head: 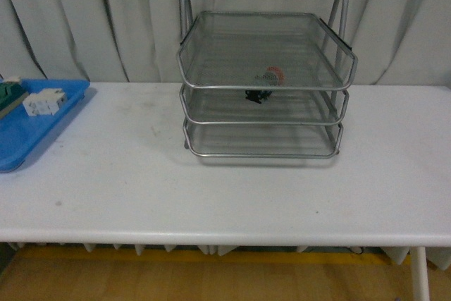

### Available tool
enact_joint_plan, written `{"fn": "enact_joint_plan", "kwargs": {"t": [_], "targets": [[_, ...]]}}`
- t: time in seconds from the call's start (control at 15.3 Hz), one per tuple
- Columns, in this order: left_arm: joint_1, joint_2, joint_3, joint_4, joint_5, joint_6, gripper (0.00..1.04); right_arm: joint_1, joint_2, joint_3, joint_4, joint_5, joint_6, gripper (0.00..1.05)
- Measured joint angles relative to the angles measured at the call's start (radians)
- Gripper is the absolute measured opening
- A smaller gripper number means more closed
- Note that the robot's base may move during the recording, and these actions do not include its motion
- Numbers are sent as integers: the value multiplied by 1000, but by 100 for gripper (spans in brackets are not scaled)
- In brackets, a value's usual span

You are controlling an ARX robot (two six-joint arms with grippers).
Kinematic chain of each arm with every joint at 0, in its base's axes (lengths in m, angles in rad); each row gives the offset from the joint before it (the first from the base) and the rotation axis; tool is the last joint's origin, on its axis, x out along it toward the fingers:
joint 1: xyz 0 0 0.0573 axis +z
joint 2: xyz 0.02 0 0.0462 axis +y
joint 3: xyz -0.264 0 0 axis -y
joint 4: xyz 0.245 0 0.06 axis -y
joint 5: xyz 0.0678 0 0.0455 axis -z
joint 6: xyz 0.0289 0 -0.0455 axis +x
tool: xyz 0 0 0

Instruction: Place button on rack with both arms

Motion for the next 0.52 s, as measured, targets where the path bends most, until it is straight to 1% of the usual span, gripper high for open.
{"fn": "enact_joint_plan", "kwargs": {"t": [0.13,0.2,0.26,0.52], "targets": [[0,0,0,0,0,0,98,0,-31,0,-34,0,0,2],[0,0,0,0,0,0,98,0,-131,1,-187,-2,0,2],[0,0,0,-1,1,0,98,0,-198,1,-190,-1,0,2],[0,0,0,0,0,0,98,0,-195,1,-203,0,0,2]]}}
